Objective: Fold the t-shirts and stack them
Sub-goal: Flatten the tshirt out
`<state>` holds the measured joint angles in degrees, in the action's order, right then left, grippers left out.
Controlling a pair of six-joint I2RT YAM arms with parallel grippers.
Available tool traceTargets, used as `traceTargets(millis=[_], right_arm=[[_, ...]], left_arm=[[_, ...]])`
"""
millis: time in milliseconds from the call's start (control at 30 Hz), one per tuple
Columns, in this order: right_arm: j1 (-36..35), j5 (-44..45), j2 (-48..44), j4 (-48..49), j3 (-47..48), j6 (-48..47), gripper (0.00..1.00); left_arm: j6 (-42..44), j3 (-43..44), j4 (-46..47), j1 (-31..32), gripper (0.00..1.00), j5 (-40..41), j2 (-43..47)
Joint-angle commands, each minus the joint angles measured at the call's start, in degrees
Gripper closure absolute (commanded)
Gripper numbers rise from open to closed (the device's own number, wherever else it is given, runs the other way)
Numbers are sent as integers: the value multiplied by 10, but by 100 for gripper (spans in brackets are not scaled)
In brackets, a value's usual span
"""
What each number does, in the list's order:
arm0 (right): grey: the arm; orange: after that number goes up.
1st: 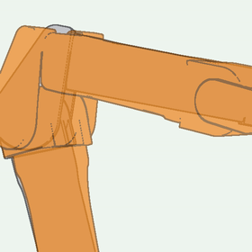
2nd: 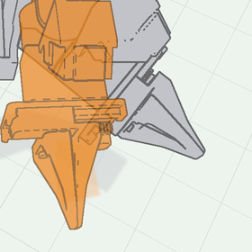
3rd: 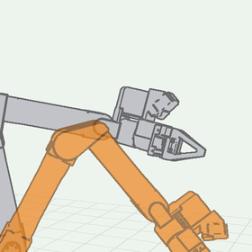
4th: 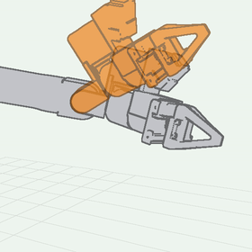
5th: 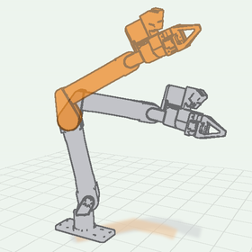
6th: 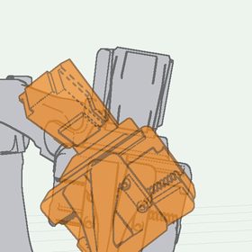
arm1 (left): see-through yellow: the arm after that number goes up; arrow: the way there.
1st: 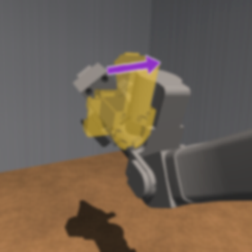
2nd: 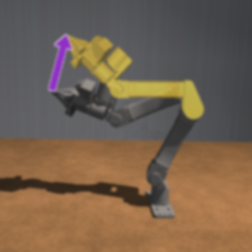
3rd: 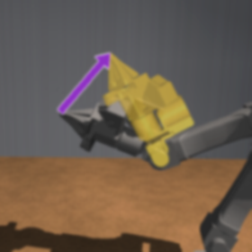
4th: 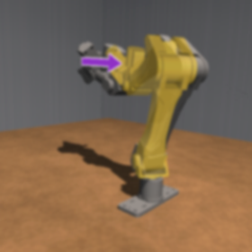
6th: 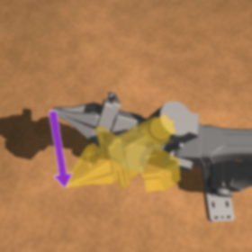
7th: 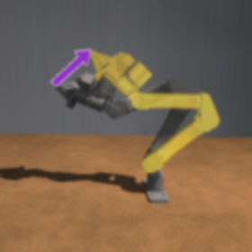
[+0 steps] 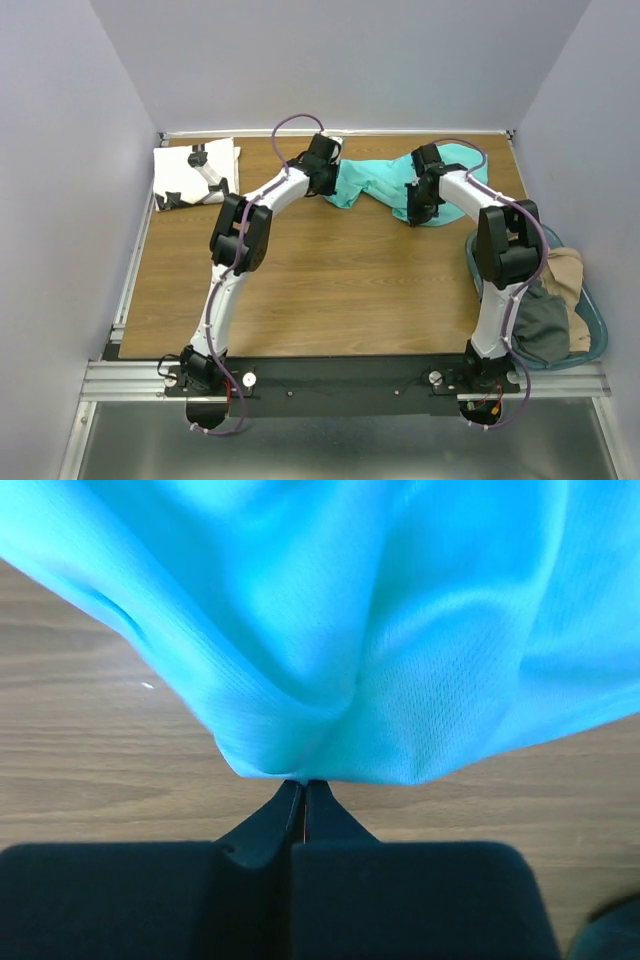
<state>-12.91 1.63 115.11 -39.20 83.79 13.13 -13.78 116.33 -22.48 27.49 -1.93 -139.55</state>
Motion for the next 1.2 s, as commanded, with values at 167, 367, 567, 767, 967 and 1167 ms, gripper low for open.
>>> traceTargets(millis=[167, 367, 567, 767, 967, 1167], right_arm=[[5, 34, -101, -55, 59, -9, 100], [9, 81, -168, -119, 100, -19, 100], [11, 111, -171, -134, 89, -35, 99], [11, 107, -153, -138, 45, -13, 93], [11, 64, -163, -141, -8, 5, 42], [10, -36, -156, -129, -65, -6, 41]], left_arm=[[-72, -178, 38, -40, 100, 31, 230], [-120, -297, 52, -81, 100, 64, 356], [-130, -378, 72, -135, 100, 48, 407], [-141, -422, 82, -136, 100, 22, 413], [-147, -468, 93, -134, 100, -17, 431], [-157, -518, 104, -132, 100, -32, 449]])
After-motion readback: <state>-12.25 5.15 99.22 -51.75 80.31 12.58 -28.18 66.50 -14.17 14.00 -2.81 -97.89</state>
